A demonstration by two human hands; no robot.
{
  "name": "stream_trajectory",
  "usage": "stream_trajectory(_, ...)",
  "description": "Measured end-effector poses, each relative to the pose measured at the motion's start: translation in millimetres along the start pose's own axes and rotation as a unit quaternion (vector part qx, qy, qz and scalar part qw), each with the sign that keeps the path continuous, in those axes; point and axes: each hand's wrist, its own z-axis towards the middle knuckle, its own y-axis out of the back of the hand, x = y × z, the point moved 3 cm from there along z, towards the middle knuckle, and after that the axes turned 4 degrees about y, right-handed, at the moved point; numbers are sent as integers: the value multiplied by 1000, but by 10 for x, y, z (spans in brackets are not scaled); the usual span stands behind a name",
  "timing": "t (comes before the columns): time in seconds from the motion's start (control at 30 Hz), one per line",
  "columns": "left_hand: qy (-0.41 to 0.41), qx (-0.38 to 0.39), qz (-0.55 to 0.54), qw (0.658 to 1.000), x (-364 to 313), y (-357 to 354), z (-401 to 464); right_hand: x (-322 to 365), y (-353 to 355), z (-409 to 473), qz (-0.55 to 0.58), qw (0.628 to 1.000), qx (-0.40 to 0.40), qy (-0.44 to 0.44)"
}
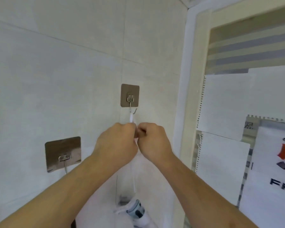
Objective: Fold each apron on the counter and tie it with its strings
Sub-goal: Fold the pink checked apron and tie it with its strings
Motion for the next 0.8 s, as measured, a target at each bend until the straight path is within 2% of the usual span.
stream_trajectory(0.13, -32, 27, 67, 997, -141, -77, -218, -79, 144, -298, -28, 999, 15, -11)
stream_trajectory(0.2, -55, 17, 93, 994, -296, -125, -382, -197, 268, -600, -33, 999, 22, -30)
stream_trajectory(0.27, -87, 35, 61, 994, -516, -223, -585, -315, 435, -1027, -41, 997, 36, -46)
stream_trajectory(0.33, -116, 82, -16, 990, -798, -377, -888, -512, 607, -1541, -50, 995, 52, -64)
stream_trajectory(0.47, -177, 159, -120, 964, -1470, -920, -1794, -1268, 937, -3046, -30, 974, 93, -204)
stream_trajectory(0.57, -161, 215, -206, 941, -1896, -1436, -2564, -2078, 1150, -4553, -30, 923, 125, -363)
stream_trajectory(0.67, -126, 282, -281, 909, -2246, -1947, -3347, -2814, 1343, -6309, -61, 845, 170, -503)
stream_trajectory(0.73, -117, 320, -300, 891, -2530, -2286, -3865, -3110, 1461, -7544, -89, 781, 235, -572)
stream_trajectory(0.8, -82, 345, -324, 877, -2658, -2502, -4245, -3200, 1435, -8488, -98, 734, 301, -601)
